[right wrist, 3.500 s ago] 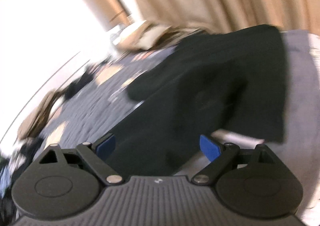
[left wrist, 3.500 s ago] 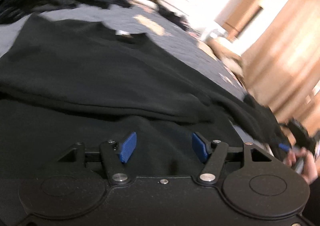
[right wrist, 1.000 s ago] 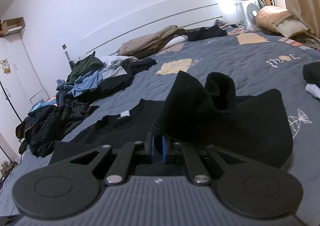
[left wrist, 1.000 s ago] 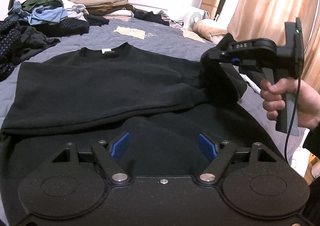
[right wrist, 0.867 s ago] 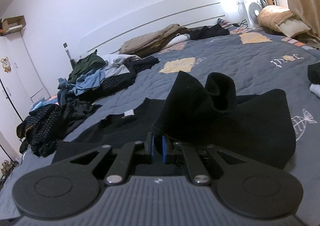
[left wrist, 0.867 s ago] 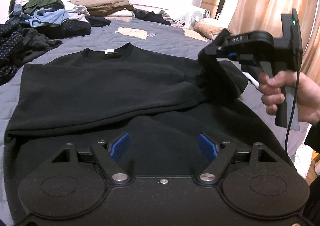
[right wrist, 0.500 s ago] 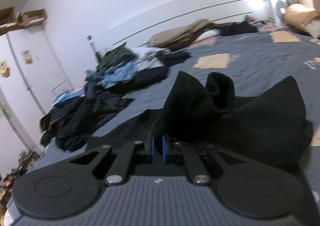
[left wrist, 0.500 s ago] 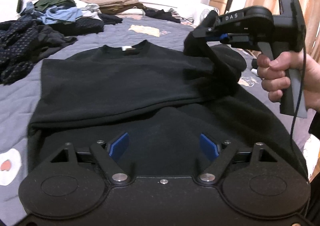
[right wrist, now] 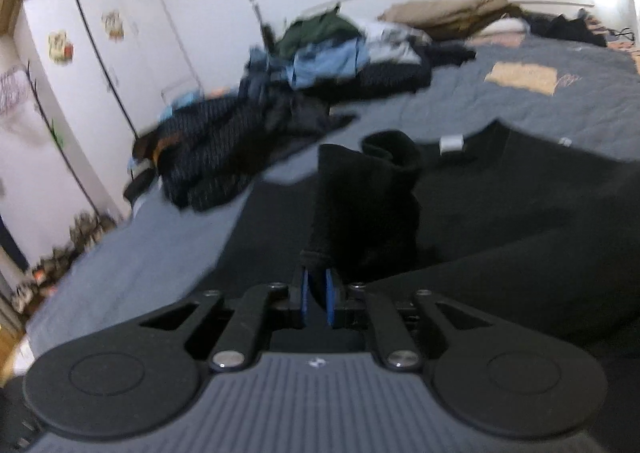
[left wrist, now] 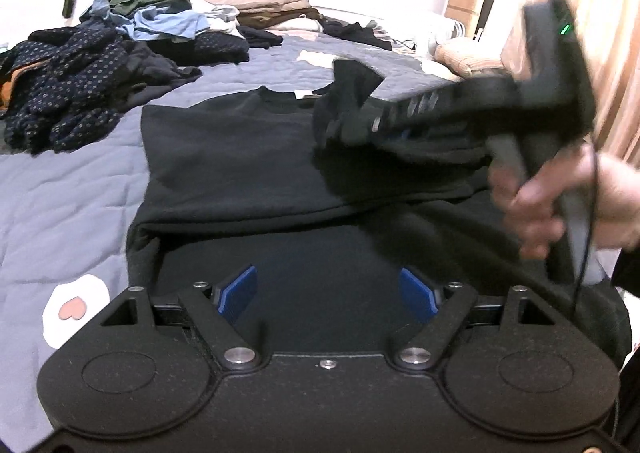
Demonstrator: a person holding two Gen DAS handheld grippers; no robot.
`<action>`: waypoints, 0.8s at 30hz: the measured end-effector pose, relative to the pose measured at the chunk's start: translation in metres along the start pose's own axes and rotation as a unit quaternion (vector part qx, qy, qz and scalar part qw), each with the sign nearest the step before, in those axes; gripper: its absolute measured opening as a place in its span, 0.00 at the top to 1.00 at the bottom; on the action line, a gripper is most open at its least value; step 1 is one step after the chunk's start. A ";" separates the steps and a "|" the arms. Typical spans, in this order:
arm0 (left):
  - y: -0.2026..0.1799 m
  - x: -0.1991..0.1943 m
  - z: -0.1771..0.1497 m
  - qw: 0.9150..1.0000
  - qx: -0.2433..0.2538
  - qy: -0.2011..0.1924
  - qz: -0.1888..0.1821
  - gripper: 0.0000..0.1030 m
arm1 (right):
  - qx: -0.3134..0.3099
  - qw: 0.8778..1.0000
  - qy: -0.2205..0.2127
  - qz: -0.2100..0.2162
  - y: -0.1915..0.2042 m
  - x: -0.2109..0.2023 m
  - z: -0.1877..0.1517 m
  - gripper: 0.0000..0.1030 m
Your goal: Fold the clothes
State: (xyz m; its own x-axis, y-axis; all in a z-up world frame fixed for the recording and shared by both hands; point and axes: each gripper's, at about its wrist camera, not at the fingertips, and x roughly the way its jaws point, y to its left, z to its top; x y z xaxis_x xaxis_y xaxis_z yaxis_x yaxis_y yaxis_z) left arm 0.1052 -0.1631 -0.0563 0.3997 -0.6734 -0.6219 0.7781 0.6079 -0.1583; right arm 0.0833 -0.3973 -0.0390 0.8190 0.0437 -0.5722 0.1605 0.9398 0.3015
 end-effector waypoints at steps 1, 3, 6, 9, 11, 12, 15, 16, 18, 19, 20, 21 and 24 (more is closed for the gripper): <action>0.002 -0.001 0.000 1.000 -0.001 0.000 0.002 0.25 | -0.008 1.000 0.011 -0.008 0.003 0.006 -0.005 0.89; 0.006 -0.002 -0.001 1.000 -0.002 0.001 0.005 0.25 | -0.033 0.999 0.032 -0.022 0.010 0.015 -0.011 0.87; 0.012 -0.003 0.000 1.000 -0.010 -0.001 0.009 0.24 | -0.073 0.996 0.053 -0.018 0.019 0.015 -0.014 0.59; 0.017 -0.004 0.002 1.000 -0.018 -0.003 0.014 0.24 | -0.076 0.996 0.048 0.009 0.019 0.002 -0.012 0.45; 0.019 -0.003 0.004 1.000 -0.021 -0.006 0.016 0.24 | -0.076 0.996 0.036 0.019 0.017 -0.010 -0.008 0.39; 0.021 -0.004 0.005 0.999 -0.025 -0.009 0.018 0.24 | -0.073 0.997 0.030 0.021 0.015 -0.016 -0.005 0.37; 0.027 -0.004 0.010 0.999 -0.043 -0.020 0.022 0.24 | -0.048 0.999 0.006 0.014 -0.001 -0.032 0.004 0.33; 0.029 -0.004 0.011 0.998 -0.052 -0.024 0.023 0.24 | -0.036 0.999 -0.002 0.007 -0.009 -0.037 0.006 0.33; 0.036 -0.003 0.013 0.996 -0.077 -0.035 0.025 0.24 | -0.008 1.000 -0.014 -0.012 -0.026 -0.044 0.009 0.30; 0.039 -0.002 0.015 0.995 -0.089 -0.040 0.025 0.24 | 0.005 1.000 -0.018 -0.023 -0.035 -0.046 0.010 0.30; 0.041 -0.001 0.017 0.993 -0.103 -0.050 0.021 0.27 | 0.018 0.999 -0.021 -0.033 -0.043 -0.047 0.010 0.30; 0.044 0.000 0.020 0.991 -0.116 -0.060 0.017 0.28 | 0.033 0.998 -0.025 -0.043 -0.052 -0.049 0.011 0.30; 0.055 0.012 0.030 0.985 -0.158 -0.069 -0.012 0.42 | 0.069 0.995 -0.034 -0.063 -0.073 -0.052 0.011 0.30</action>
State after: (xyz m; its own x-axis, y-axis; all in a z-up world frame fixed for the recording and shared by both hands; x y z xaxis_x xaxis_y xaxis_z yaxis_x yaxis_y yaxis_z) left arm 0.1678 -0.1507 -0.0495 0.4623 -0.7269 -0.5078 0.6066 0.6770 -0.4168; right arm 0.0346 -0.4715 -0.0230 0.8218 -0.0983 -0.5613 0.3346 0.8805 0.3358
